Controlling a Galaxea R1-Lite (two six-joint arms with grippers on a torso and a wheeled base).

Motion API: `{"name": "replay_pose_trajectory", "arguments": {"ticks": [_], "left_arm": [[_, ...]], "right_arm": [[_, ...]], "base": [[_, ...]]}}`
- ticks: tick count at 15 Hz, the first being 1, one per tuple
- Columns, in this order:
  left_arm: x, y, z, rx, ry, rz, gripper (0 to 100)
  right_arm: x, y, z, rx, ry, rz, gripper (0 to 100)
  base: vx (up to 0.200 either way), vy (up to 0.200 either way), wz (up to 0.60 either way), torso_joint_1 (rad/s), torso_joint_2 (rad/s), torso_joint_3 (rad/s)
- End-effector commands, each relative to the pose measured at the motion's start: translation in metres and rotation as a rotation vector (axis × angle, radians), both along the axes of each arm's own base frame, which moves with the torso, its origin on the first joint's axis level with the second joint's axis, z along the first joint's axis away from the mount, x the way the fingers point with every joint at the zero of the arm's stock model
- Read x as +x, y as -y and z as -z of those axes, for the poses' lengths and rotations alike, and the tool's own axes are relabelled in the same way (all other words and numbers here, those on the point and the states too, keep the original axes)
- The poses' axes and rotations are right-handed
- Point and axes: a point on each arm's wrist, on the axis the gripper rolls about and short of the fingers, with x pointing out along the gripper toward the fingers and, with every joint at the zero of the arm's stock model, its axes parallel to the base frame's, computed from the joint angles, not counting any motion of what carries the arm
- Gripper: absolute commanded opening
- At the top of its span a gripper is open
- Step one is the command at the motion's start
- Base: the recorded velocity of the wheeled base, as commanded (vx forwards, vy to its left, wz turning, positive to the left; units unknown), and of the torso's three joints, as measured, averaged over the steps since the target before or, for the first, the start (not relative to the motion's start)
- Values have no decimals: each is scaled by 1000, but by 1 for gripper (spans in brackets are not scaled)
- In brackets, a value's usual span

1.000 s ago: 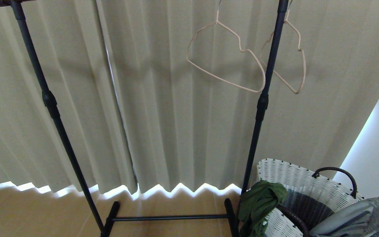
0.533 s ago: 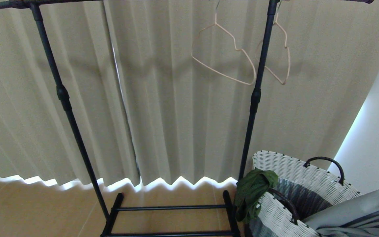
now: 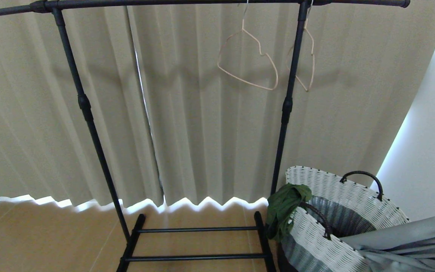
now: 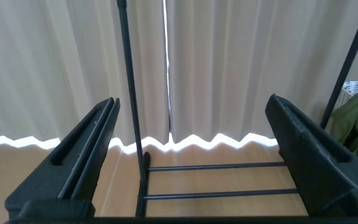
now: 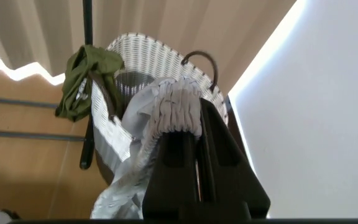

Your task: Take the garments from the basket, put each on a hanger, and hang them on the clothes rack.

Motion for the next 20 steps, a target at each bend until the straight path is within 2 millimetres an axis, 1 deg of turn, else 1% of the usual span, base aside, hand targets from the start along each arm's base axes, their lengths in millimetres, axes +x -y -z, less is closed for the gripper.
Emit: {"name": "replay_pose_trajectory", "arguments": {"ticks": [1, 7, 10, 12, 14, 17, 18, 19, 20], "left_arm": [[0, 0, 0, 0, 0, -1, 100], [0, 0, 0, 0, 2, -1, 100], [0, 0, 0, 0, 0, -1, 100], [0, 0, 0, 0, 2, -2, 100], [0, 0, 0, 16, -2, 6, 100], [0, 0, 0, 100, -2, 9, 100], [0, 1, 0, 113, 2, 56, 100], [0, 2, 0, 117, 3, 84, 100], [0, 4, -1, 133, 15, 147, 100]], "right_arm": [[0, 0, 3, -1, -9, -1, 0], [-1, 0, 5, 0, -13, -2, 0], [-1, 0, 6, -1, -17, -4, 0], [1, -1, 1, 0, -11, -14, 0], [3, -4, -5, 9, 5, -96, 0], [9, -9, -15, 14, 17, -204, 0], [11, -12, -22, 16, 33, -244, 0], [12, -13, -25, 23, 39, -262, 0], [13, -17, -32, 71, 59, -304, 0]], "base": [[0, 0, 0, 0, 0, 0], [0, 200, 0, 2, -1, 2], [0, 0, 0, 0, 0, 0], [0, 0, 0, 0, 0, 0], [0, 0, 0, 0, 0, 0], [0, 0, 0, 0, 0, 0], [0, 0, 0, 0, 0, 0], [0, 0, 0, 0, 0, 0], [0, 0, 0, 0, 0, 0]]}}
